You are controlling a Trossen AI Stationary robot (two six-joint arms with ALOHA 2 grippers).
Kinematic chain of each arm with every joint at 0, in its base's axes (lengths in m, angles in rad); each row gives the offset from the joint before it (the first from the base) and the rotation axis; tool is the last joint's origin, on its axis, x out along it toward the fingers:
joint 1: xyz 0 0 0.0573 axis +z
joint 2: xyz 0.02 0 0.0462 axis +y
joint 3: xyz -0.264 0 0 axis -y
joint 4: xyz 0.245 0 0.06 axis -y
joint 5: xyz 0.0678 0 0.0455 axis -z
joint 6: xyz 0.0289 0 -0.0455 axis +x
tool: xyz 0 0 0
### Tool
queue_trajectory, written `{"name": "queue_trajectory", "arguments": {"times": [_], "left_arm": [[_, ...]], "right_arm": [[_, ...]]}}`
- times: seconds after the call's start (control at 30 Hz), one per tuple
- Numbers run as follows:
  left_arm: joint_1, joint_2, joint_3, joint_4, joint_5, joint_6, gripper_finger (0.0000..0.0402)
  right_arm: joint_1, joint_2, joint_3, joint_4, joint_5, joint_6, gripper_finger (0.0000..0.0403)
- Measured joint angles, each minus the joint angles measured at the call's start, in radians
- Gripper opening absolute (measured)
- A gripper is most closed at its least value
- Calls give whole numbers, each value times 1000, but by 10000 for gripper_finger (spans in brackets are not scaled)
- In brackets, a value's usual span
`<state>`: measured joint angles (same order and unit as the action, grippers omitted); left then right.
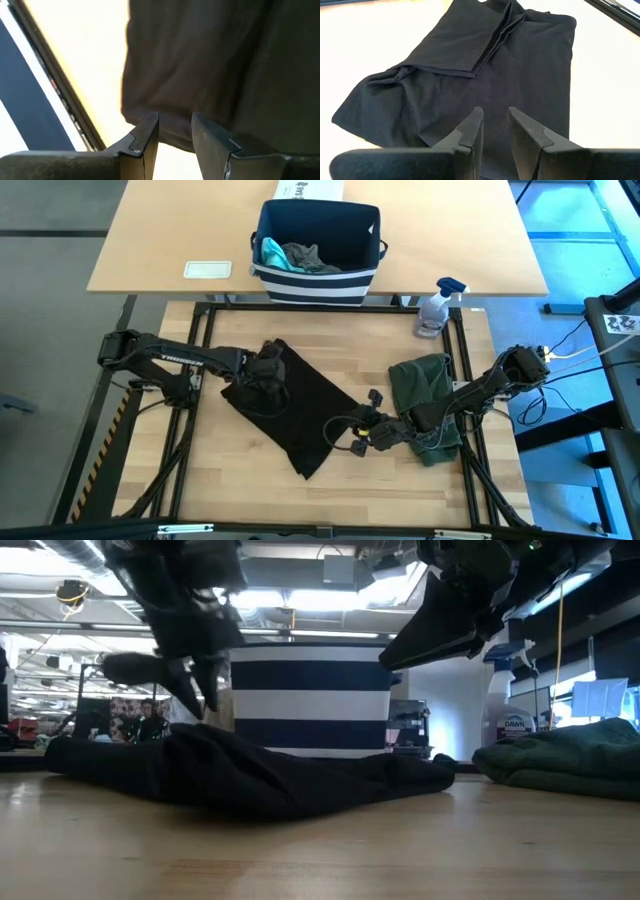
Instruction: Fold Laundry from Bin
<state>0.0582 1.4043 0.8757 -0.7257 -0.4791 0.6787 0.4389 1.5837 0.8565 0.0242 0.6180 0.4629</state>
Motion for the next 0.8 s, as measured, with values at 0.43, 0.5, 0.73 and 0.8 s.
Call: {"name": "queue_trajectory", "arguments": {"times": [0.43,0.5,0.73,0.8], "left_arm": [[-117,-59,-73,-29,37,-161,111],[-99,-58,-104,31,36,-140,111],[-3,-57,-176,288,28,-43,111],[28,-57,-186,335,28,-17,111]], "right_arm": [[0,0,0,-6,2,0,88],[0,0,0,-6,2,-1,88],[-1,0,0,-4,2,0,88],[-1,0,0,-4,2,-1,88]]}}
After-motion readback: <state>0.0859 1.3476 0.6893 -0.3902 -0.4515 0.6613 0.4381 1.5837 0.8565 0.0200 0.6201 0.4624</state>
